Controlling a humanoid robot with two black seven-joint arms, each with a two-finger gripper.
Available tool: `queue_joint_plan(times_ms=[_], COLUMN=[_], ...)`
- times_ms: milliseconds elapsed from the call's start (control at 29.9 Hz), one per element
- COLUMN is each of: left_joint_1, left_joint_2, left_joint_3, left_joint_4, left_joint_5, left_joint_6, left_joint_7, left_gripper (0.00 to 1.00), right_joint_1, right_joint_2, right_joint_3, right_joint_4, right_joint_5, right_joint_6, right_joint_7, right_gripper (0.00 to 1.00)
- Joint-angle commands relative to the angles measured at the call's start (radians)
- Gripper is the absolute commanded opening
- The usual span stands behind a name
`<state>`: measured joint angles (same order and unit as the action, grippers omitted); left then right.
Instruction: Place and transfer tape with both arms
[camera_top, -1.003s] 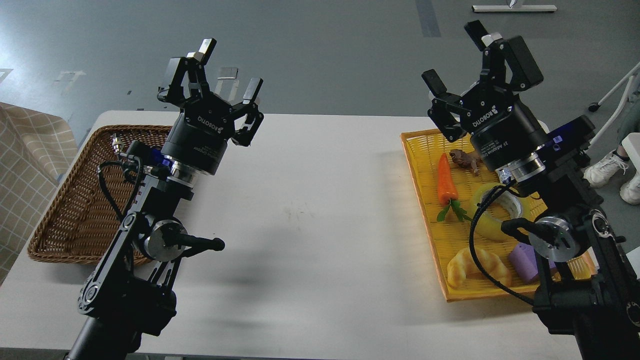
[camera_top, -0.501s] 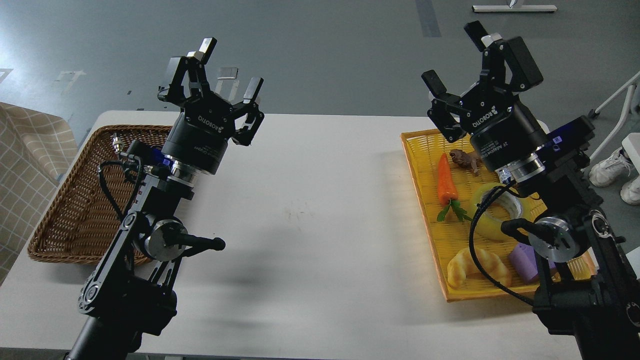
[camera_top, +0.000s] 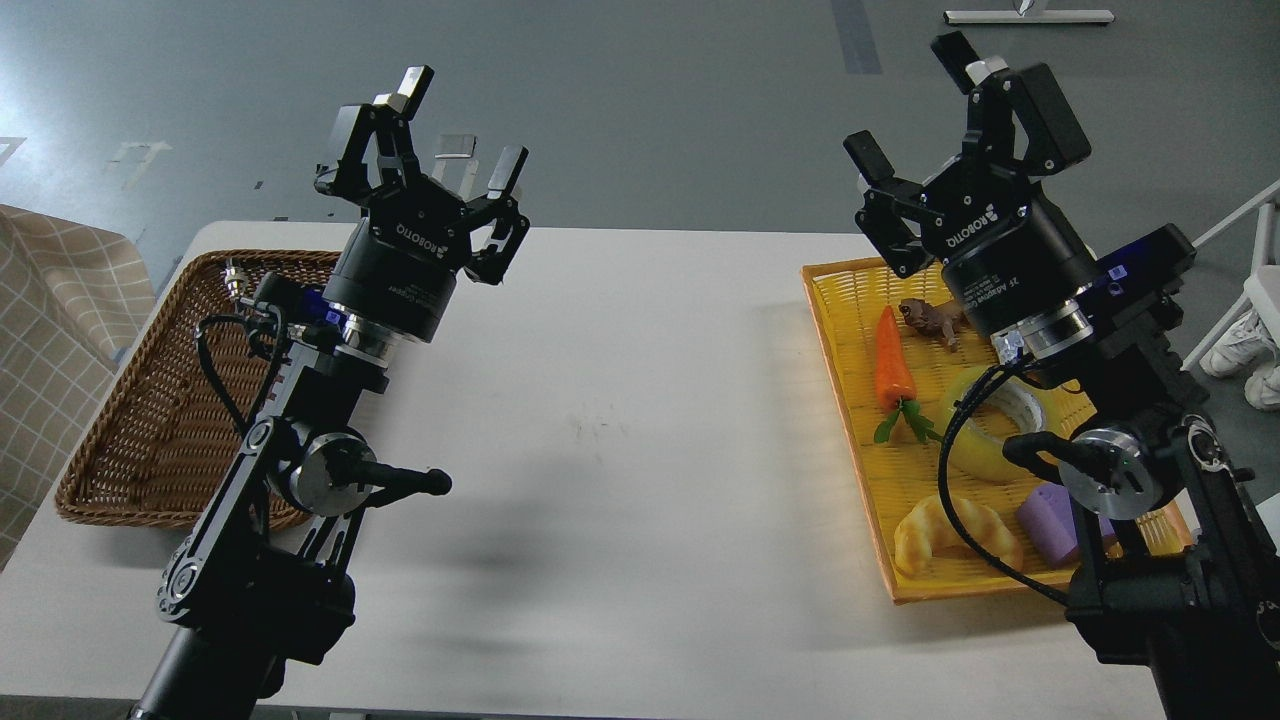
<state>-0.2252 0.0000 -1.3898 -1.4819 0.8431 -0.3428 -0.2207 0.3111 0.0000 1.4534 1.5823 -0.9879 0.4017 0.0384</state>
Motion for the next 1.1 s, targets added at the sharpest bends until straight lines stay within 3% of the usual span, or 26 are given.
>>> queue_joint_plan(times_ms=[0, 301, 435, 735, 936, 1070], left_joint_1=[0.000, -0.003, 0.004, 0.000, 0.006, -0.008], left_joint_2=[0.000, 0.000, 0.000, 0.000, 0.000, 0.000], left_joint_3=[0.000, -0.002, -0.002, 0.000, 0.000, -0.002], left_joint_4=[0.000, 0.005, 0.005, 0.003, 0.002, 0.003], left_joint_5=[0.001, -0.002, 0.001, 0.002, 0.002, 0.001], left_joint_6=[-0.001, 0.007, 0.025, 0.027, 0.022, 0.005], left_joint_7=[0.000, 0.000, -0.002, 0.000, 0.000, -0.002], left_gripper=[0.98, 0.98, 0.98, 0.98, 0.98, 0.98], right_joint_1=[0.002, 0.008, 0.005, 0.016, 0.023, 0.019], right_joint_2=[0.000, 0.000, 0.000, 0.000, -0.002, 0.000], right_joint_3=[0.001, -0.005, -0.005, -0.005, -0.004, 0.015], right_joint_4=[0.010, 0.007, 0.007, 0.002, -0.004, 0.010], right_joint_5=[0.000, -0.005, -0.003, -0.002, 0.000, 0.000], right_joint_6=[-0.001, -0.003, -0.003, 0.002, 0.006, 0.016], right_joint_7=[0.000, -0.005, -0.046, -0.078, -0.077, -0.043], right_gripper=[1.00, 1.00, 1.00, 1.00, 1.00, 1.00])
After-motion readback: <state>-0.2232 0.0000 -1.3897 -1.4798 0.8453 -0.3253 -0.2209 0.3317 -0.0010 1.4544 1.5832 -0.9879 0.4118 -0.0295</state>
